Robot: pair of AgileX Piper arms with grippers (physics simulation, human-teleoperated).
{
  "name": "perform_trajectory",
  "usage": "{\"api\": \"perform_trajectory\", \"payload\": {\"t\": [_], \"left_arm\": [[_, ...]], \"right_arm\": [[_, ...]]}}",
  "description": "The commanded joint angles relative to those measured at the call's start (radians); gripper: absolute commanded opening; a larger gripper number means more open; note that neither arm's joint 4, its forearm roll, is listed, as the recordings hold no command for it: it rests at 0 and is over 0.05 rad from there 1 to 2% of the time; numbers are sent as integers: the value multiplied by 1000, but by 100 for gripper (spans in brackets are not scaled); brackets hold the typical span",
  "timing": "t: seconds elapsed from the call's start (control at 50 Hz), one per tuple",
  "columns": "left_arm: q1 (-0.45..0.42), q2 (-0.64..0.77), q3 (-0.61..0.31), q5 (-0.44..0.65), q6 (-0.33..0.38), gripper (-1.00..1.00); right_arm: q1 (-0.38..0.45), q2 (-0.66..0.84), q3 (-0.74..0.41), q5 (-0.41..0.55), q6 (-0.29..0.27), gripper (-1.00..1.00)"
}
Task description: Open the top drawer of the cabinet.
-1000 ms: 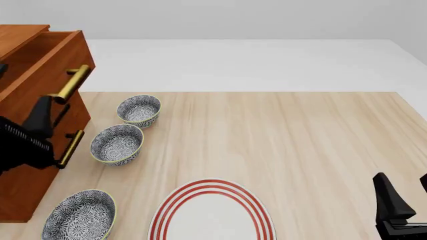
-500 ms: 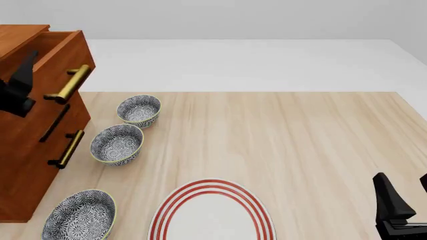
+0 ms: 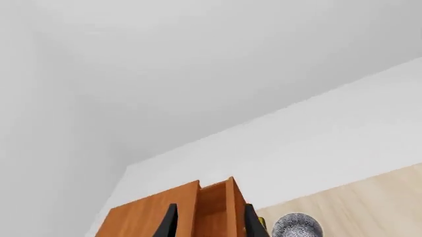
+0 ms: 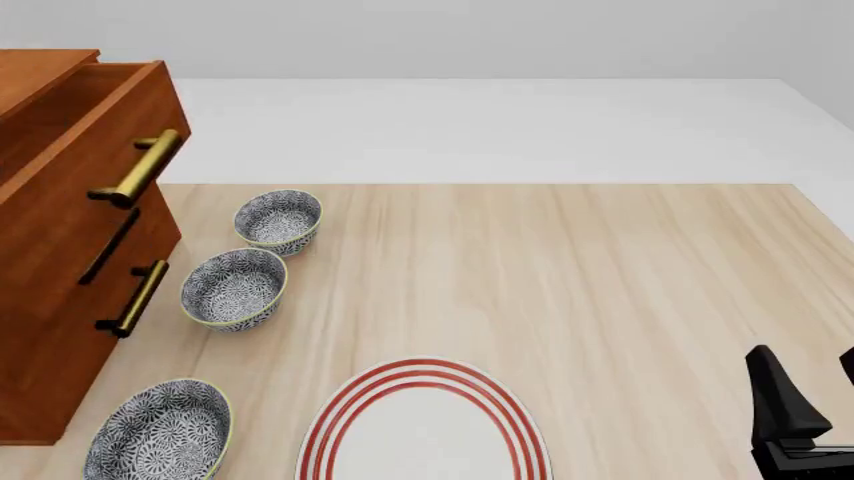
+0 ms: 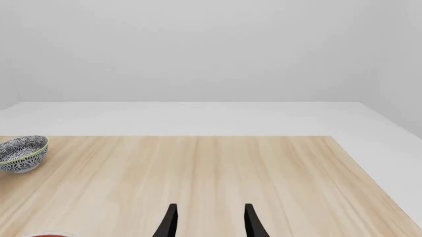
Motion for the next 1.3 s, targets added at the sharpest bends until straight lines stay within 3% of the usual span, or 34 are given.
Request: {"api": "perform_trajectory", "payload": {"t": [0.02,0.1,0.12,0.18,0.26,0.28,0.34,0.52,0.82,0.84,1.16,1.3], "left_arm": [[17,102,-163,150,-126,100],[9,116,-204,178,-118,100],[53,172,-282,218,-192,100],[27,167,-289,227,-148,100],[18,191,-344,280,-162,100],[34,215,-382,314,-206,100],[12,195,-387,346,-193,100],[2,224,-447,463,-262,100],[13,209,-443,550,-209,100],[43,229,-454,561,-242,100],[26,243,-476,596,-251,100],[15,276,-488,615,-301,100]], "right_arm": [[0,0,0,0,0,100],[0,0,0,0,0,100],[0,0,0,0,0,100],[0,0,0,0,0,100],[0,0,0,0,0,100],[0,0,0,0,0,100],[0,0,0,0,0,100],[0,0,0,0,0,100],[0,0,0,0,0,100],[0,0,0,0,0,100],[0,0,0,0,0,100],[0,0,0,0,0,100]]}}
